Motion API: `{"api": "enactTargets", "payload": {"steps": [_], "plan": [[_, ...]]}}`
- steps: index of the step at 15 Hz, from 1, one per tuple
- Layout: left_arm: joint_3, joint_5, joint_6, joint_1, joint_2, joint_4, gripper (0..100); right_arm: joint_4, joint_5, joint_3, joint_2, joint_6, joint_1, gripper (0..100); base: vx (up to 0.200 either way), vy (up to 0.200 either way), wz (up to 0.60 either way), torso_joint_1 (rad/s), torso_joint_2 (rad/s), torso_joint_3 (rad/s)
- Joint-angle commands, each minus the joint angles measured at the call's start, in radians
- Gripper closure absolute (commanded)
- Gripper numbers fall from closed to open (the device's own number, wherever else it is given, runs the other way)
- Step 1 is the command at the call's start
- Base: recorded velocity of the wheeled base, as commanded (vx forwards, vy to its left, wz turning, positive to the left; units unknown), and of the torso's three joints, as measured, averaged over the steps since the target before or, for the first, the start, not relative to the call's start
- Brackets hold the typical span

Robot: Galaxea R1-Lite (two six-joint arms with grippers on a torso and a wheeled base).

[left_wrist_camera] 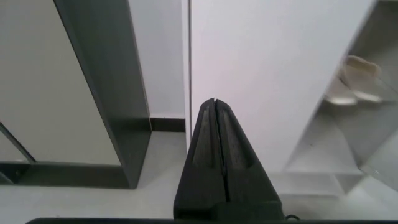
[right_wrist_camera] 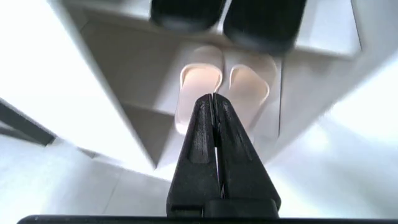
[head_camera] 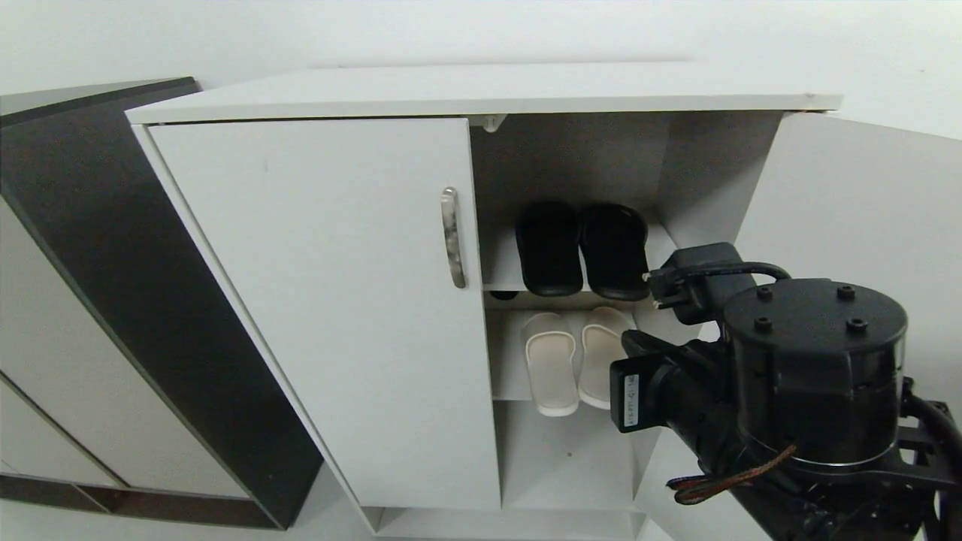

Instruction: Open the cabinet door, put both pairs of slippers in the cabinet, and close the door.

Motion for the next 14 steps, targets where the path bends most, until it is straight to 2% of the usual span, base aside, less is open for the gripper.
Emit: {"api": "enactTargets", "payload": {"steps": [1, 10, 14], "plan": [[0.0, 0.0, -0.001, 0.0, 0.001, 0.0, 100, 0.0, 0.0, 0.002, -0.001, 0.0, 0.0, 100, -0.2, 0.0, 0.0, -0.002, 0.0, -0.002], [0.0, 0.003, 0.001, 0.0, 0.001, 0.0, 100, 0.0, 0.003, 0.011, -0.007, -0.003, -0.032, 100, -0.2, 0.0, 0.0, 0.004, 0.0, 0.0], [0.0, 0.004, -0.001, 0.0, 0.001, 0.0, 100, 0.0, 0.003, 0.02, -0.005, -0.012, -0.032, 100, 0.0, 0.0, 0.0, 0.0, 0.0, 0.0]]}}
